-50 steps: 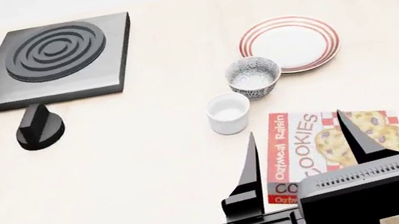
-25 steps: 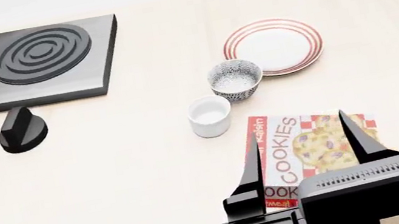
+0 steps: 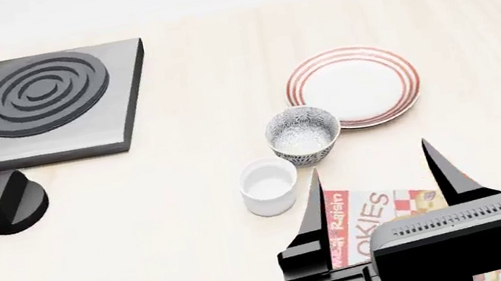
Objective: Pick the akita bowl between the plate and the ramekin and place it on the plate.
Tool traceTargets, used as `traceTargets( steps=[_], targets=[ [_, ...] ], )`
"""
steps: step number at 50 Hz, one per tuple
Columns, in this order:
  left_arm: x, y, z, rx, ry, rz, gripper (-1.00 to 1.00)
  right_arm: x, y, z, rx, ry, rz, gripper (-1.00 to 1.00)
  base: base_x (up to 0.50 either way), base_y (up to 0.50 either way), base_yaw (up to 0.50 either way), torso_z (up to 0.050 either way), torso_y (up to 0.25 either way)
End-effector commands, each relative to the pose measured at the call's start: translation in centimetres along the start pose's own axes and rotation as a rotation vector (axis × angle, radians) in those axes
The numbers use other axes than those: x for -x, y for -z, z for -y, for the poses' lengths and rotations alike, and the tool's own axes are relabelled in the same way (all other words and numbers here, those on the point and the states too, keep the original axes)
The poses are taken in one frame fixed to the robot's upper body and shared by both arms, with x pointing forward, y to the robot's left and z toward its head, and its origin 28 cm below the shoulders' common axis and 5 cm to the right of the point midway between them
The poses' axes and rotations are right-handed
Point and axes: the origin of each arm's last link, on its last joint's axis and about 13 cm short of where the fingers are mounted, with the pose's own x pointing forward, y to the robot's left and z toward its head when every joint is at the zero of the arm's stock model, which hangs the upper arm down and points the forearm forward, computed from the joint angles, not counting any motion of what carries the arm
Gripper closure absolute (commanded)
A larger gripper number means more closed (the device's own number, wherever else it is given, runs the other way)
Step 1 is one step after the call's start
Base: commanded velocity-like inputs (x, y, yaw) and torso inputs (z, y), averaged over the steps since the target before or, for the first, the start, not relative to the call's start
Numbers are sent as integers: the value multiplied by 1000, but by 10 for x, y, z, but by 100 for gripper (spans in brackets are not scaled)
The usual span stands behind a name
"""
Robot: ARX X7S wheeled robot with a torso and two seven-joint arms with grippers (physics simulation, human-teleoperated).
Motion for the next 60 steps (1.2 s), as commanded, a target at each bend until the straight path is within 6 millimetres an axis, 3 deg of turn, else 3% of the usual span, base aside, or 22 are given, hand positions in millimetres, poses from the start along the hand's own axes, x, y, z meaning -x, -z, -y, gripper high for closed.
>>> traceTargets(
  steps=[1, 60],
  targets=[
    [0, -1, 0, 0, 0, 0, -100, 0, 0, 0, 1, -2, 0, -100, 414, 0, 0, 0, 0],
    [1, -2, 0, 0, -1, 1, -100, 0, 1, 1, -5, 7, -7, -100, 411, 0, 0, 0, 0]
  ],
)
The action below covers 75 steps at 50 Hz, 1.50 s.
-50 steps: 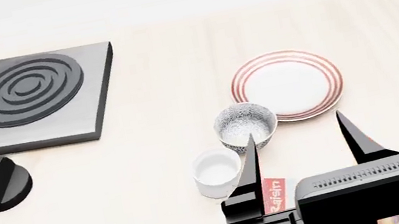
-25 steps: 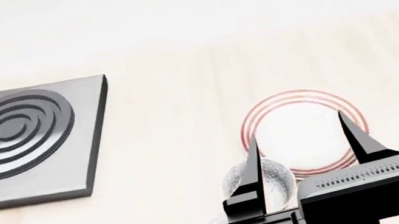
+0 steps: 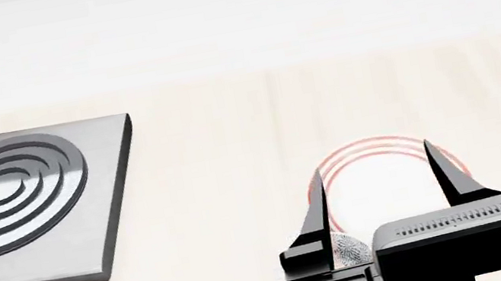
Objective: Pick the akita bowl between the plate and the ramekin and place it on the plate.
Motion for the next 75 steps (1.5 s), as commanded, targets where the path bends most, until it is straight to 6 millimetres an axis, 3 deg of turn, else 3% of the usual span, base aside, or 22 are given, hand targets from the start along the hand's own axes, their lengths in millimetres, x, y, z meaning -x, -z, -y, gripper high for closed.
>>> traceTargets(
  steps=[1, 24, 40, 42, 58, 75],
  targets=[
    [1, -1, 0, -2, 0, 2, -100, 0, 1, 0, -4, 4, -4, -100, 406, 0, 0, 0, 0],
    [0, 1, 0, -3, -5, -1, -100, -8, 22, 2, -123, 49, -295, -100, 12, 0, 0, 0, 0],
    [-1, 2, 0, -1, -9, -4, -100, -22, 35, 9, -68, 42, -447, -100, 0, 0, 0, 0, 0],
    [-2, 2, 0, -1, -10, -5, -100, -25, 34, 9, -135, 46, -461, -100, 0, 0, 0, 0, 0],
    [-1, 1, 0, 0, -12, -6, -100, -29, 29, 13, -144, -44, -581, -100, 0, 0, 0, 0, 0],
    [-1, 2, 0, 0, -12, -7, -100, -50, 28, 18, -169, -58, -677, -100, 0, 0, 0, 0, 0]
  ],
)
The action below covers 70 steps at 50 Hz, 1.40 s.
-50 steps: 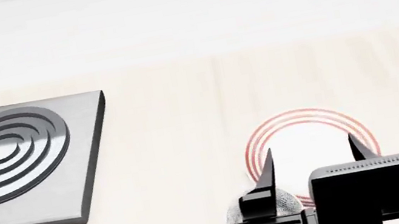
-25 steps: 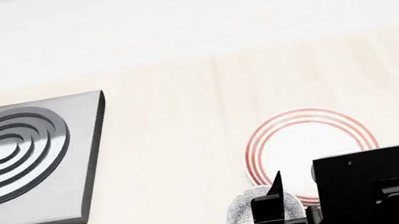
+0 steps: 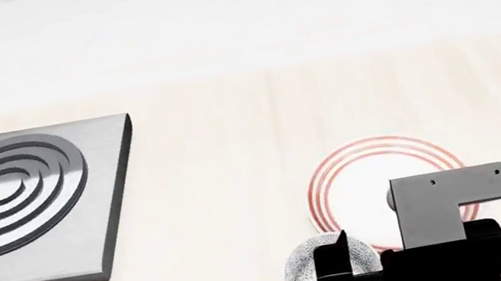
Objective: Pick the akita bowl between the plate and the ramekin and place it on the plate.
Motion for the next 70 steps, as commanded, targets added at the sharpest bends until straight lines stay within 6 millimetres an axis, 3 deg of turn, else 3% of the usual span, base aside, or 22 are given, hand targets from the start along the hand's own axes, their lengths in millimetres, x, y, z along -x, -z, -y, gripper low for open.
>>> traceTargets(
  steps=[1, 32, 70],
  targets=[
    [0, 0, 0, 0, -1, -1, -100, -10, -9, 2, -1, -18, -73, -100, 0, 0, 0, 0, 0],
    [-1, 0, 0, 0, -3, -2, -100, -25, -20, 9, -51, -100, -224, -100, 0, 0, 0, 0, 0],
    [-1, 0, 0, -1, -2, -2, -100, -51, 1, 23, -154, -29, -267, -100, 0, 0, 0, 0, 0]
  ],
)
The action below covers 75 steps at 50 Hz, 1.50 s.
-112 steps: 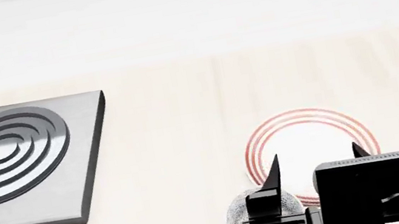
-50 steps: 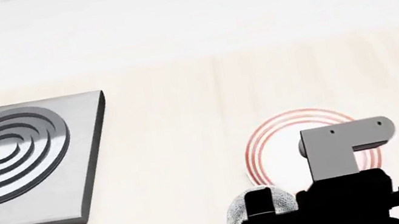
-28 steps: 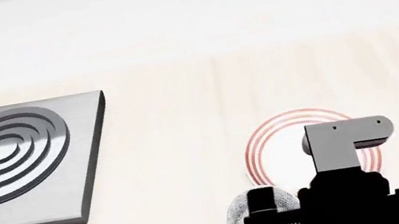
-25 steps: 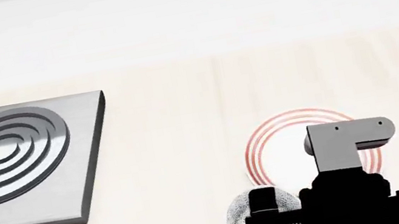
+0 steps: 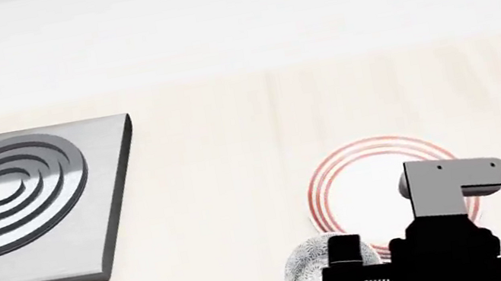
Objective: Pick the akita bowl between the plate and the ramekin and place it on the plate.
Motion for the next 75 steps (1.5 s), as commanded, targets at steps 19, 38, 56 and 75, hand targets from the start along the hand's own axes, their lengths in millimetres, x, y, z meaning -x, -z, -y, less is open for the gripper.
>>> traceTargets(
  steps=[19, 38, 56, 75],
  targets=[
    [0, 0, 0, -2, 1, 1, -100, -11, 9, 2, -10, -27, -53, -100, 0, 0, 0, 0, 0],
    [0, 0, 0, -3, 0, 1, -100, -15, 10, 3, -25, -35, -74, -100, 0, 0, 0, 0, 0],
    [0, 1, 0, -2, -2, -1, -100, -15, 13, 4, -26, -49, -95, -100, 0, 0, 0, 0, 0],
    [0, 1, 0, -2, -1, 0, -100, -20, 19, 7, -34, -57, -112, -100, 0, 0, 0, 0, 0]
  ],
)
